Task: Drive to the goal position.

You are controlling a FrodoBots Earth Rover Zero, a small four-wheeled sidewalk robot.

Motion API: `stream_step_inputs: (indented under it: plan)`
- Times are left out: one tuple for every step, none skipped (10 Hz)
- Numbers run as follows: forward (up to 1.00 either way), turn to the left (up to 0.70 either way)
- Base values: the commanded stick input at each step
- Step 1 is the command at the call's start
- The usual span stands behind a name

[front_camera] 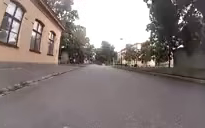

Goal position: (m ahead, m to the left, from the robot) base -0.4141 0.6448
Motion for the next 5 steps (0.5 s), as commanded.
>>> stream_step_inputs:
  plan:
    - [0.7,0.0]
    - [0.7,0.0]
    - [0.7,0.0]
    - [0.7,0.0]
    - [0.7,0.0]
